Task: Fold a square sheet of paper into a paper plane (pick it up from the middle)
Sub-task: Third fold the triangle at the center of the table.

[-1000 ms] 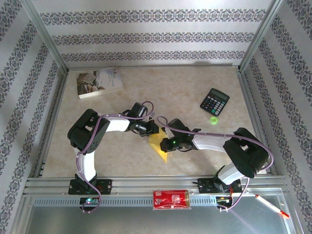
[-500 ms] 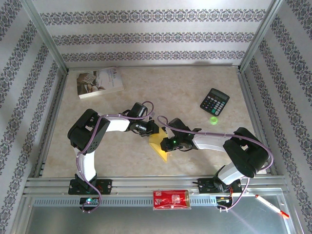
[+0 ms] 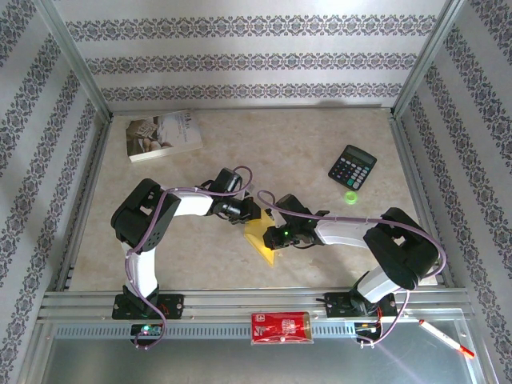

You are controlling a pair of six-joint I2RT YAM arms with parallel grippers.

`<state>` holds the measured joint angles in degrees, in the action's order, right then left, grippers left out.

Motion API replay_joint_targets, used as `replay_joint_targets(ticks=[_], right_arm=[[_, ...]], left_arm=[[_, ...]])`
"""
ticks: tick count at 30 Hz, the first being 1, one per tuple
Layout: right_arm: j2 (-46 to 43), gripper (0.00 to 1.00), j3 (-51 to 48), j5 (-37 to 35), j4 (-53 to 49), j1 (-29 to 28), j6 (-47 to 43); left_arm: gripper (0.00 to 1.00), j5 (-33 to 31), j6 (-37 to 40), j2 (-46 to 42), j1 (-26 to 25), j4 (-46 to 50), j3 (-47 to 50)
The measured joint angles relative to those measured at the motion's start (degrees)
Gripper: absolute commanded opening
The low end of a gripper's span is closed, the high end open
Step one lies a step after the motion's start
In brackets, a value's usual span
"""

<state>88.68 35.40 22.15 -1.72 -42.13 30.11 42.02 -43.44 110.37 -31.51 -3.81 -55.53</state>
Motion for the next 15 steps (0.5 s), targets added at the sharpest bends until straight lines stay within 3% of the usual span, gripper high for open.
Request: replay_joint_targets(ticks=[8,15], right_arm=[[0.0,0.04,-0.3,0.0,0.5,0.0,0.0],[-0.1,0.03,-1.5,0.0,2.9,0.0,0.8]], left_arm=[[0.18,0.4,0.0,0.0,0.0,0.1,-0.5],[0.3,-0.3,-0.1,-1.2,0.0,1.2,-1.5]])
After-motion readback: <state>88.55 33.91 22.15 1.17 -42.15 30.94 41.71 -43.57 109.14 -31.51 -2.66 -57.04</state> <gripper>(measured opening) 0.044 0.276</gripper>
